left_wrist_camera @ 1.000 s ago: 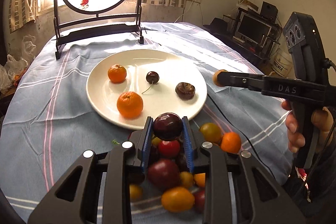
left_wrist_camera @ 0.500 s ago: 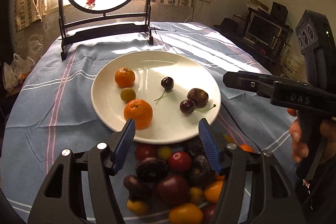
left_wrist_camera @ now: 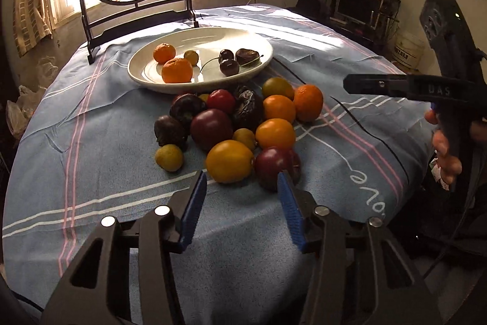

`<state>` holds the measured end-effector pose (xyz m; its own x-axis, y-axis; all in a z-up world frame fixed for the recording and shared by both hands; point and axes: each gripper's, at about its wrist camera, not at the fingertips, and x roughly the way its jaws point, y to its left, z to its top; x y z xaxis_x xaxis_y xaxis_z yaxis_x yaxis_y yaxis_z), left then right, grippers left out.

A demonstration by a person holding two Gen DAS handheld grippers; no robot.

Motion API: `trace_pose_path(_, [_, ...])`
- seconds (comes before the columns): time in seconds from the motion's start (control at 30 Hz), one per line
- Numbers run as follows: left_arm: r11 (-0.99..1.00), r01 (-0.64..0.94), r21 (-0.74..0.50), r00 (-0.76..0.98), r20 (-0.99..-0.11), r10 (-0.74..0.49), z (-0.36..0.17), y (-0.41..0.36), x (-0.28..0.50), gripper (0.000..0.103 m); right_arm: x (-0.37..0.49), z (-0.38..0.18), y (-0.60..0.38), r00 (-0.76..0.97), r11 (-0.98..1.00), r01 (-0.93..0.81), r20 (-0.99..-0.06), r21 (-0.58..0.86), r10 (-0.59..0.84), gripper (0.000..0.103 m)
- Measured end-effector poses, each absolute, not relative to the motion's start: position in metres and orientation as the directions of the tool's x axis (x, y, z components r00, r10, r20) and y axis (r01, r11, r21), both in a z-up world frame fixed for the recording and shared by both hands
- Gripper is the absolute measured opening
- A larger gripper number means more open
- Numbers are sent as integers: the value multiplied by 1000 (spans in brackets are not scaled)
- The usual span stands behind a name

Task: Organize fruits
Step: 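Grasp a yellow-orange tomato with the left tool while the right tool grasps a red apple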

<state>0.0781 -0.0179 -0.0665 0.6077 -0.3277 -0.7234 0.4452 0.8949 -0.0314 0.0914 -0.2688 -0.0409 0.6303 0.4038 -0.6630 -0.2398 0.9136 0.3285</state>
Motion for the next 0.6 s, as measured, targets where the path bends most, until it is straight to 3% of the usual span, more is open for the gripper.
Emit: trace_pose_path(0.6, [905,421,-63,599,-730,-329,-88,-21,108,41,66,-37,-260,624,912,-277,-666,301,409,57])
